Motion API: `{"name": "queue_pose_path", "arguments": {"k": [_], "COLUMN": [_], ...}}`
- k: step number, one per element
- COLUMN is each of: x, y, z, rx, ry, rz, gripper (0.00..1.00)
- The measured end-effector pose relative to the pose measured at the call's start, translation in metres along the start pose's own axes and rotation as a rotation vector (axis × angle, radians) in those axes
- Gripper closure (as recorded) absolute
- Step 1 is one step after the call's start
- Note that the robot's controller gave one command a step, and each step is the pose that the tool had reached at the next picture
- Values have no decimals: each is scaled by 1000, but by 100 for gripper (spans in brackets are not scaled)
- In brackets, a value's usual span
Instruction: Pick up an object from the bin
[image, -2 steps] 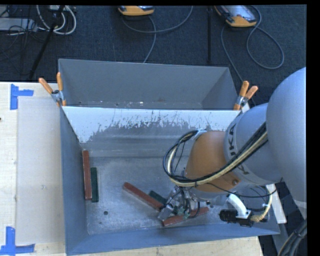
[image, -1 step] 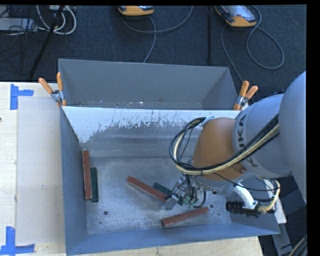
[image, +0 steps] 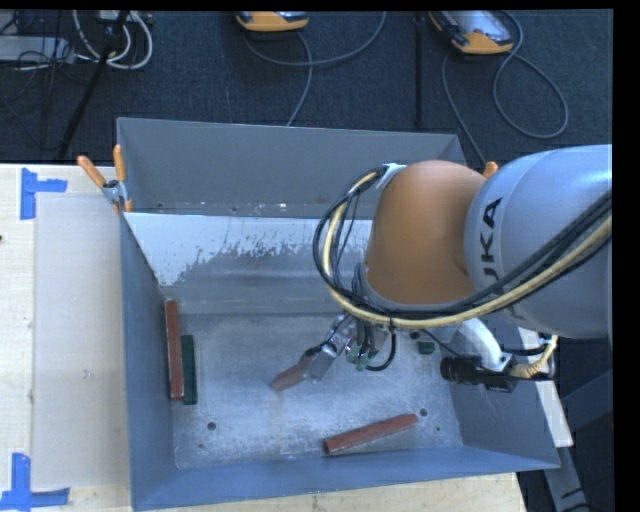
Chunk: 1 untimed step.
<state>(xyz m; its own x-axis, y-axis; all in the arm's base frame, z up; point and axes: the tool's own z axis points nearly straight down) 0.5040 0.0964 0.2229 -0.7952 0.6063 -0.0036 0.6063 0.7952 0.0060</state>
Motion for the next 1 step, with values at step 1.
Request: {"name": "queue_pose_path", "arguments": {"k": [1], "x": [0], "y": [-3], "z": [4], "rx": [8], "ry": [4], "rz": [3], "gripper": [0]}}
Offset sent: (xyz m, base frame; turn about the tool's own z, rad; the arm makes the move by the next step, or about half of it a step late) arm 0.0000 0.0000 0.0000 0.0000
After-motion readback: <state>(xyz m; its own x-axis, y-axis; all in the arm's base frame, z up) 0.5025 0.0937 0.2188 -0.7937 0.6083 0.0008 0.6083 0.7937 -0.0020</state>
